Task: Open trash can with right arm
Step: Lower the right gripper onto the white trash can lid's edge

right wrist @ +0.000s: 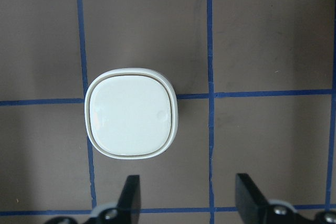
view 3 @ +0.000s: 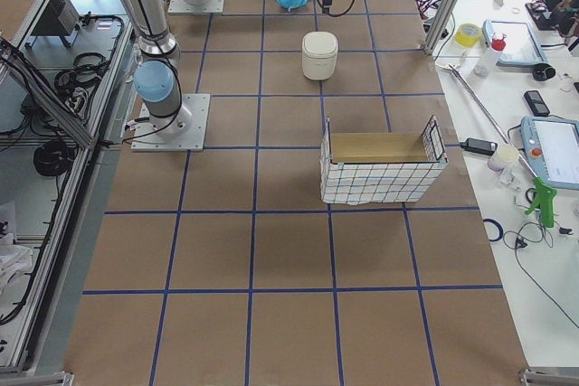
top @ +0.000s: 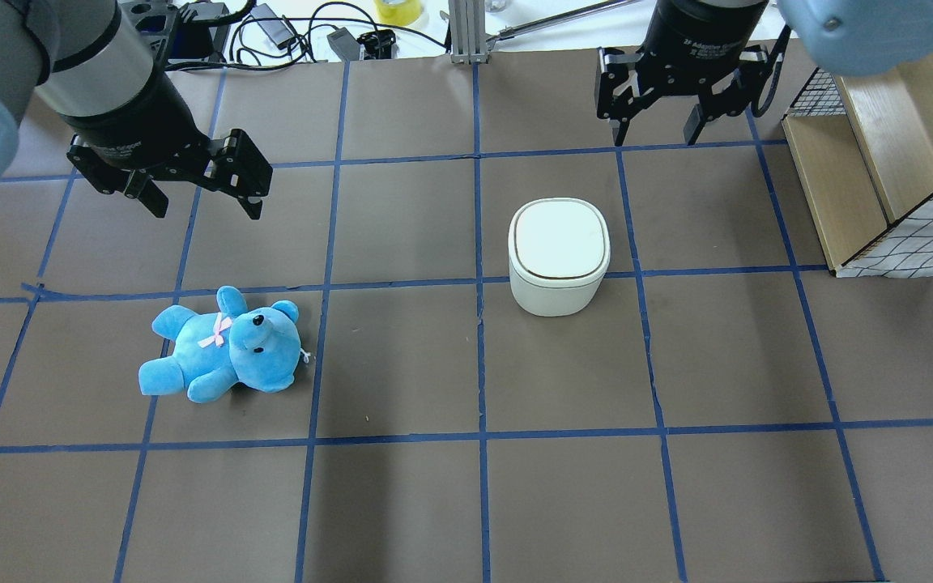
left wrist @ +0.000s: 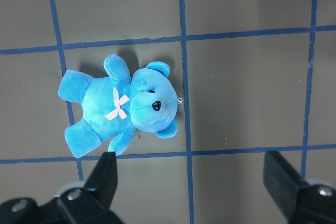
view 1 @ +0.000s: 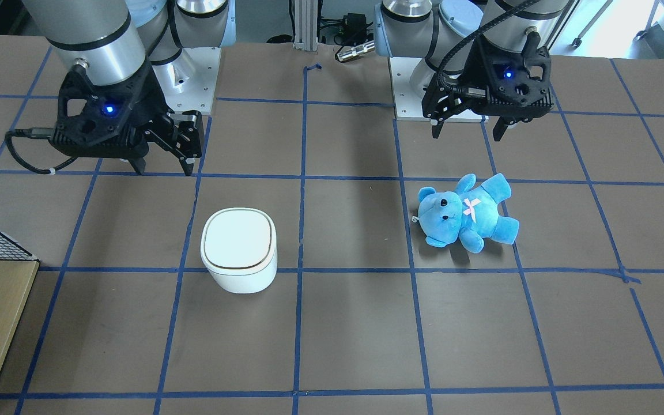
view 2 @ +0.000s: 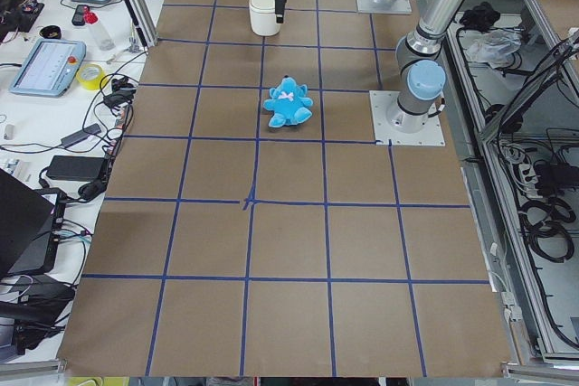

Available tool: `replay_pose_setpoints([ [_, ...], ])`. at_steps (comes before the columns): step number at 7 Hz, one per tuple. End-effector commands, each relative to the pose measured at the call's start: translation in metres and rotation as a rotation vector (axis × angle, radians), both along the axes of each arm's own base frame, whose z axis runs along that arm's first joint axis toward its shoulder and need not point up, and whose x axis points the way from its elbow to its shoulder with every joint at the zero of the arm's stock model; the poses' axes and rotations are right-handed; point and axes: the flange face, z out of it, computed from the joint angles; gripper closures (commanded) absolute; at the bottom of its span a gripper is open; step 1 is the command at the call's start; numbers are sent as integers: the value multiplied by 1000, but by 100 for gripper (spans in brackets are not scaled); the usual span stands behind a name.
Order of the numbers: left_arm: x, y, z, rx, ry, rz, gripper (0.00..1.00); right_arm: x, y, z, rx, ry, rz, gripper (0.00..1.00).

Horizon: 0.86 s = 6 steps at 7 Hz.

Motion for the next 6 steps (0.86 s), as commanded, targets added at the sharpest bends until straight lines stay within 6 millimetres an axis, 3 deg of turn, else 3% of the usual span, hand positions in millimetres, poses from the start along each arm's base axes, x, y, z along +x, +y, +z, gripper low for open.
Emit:
replay_pose_setpoints([
  [1,-1,0,0,0,0,-2,0,30,3,-42,-5,-4,-9,97],
  [3,0,0,0,0,0,0,0,42,-14,-105,-23,-8,5,99],
  [6,0,0,0,0,0,0,0,38,2,-183,-50,-5,10,100],
])
